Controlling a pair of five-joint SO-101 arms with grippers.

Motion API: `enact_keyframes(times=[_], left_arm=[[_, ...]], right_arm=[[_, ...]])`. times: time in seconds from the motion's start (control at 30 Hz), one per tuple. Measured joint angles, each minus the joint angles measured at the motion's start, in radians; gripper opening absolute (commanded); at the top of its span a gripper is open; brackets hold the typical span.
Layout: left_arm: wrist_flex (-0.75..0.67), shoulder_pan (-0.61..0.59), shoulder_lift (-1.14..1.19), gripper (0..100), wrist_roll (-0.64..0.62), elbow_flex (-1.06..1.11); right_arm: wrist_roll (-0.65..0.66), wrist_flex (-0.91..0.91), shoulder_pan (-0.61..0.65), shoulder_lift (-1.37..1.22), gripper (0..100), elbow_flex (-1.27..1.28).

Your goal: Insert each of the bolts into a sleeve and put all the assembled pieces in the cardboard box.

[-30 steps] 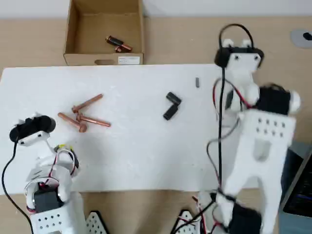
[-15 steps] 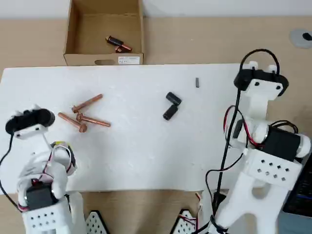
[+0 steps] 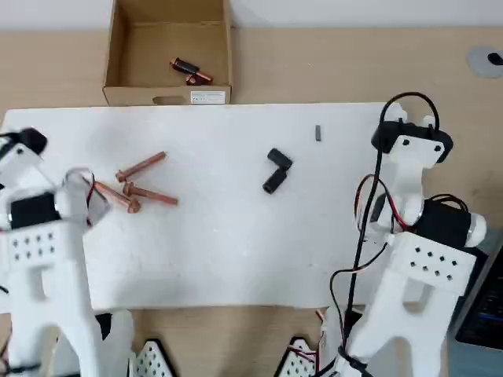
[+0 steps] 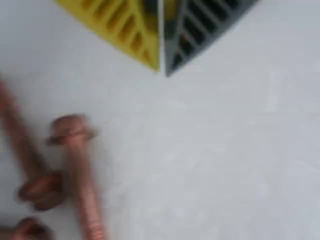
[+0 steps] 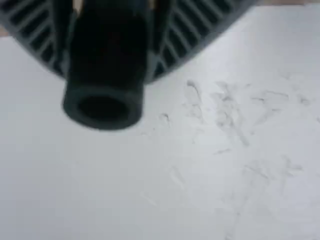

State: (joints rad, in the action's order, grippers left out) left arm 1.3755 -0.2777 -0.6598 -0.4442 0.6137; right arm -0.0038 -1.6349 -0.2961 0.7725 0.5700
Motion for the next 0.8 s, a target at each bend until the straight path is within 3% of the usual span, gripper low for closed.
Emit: enact_keyframes(times=[0.27,0.43,0.7,0.8], left_arm=[[0.006,0.143,0.239,0,-0.215,-0.239],[0.097,0.169,0.399,0,-0.316,-0.336],[0.153,0.178,0.620,0,-0.344,-0.453],[0.153,0.196,0.695,5,-0.344,-0.483]], right_arm=[[0.000,0.094,0.000,0.000,1.0,0.104],[0.000,0.123,0.000,0.000,1.0,0.124],[0.000,0.135,0.000,0.000,1.0,0.124],[0.000,0.135,0.000,0.000,1.0,0.124]])
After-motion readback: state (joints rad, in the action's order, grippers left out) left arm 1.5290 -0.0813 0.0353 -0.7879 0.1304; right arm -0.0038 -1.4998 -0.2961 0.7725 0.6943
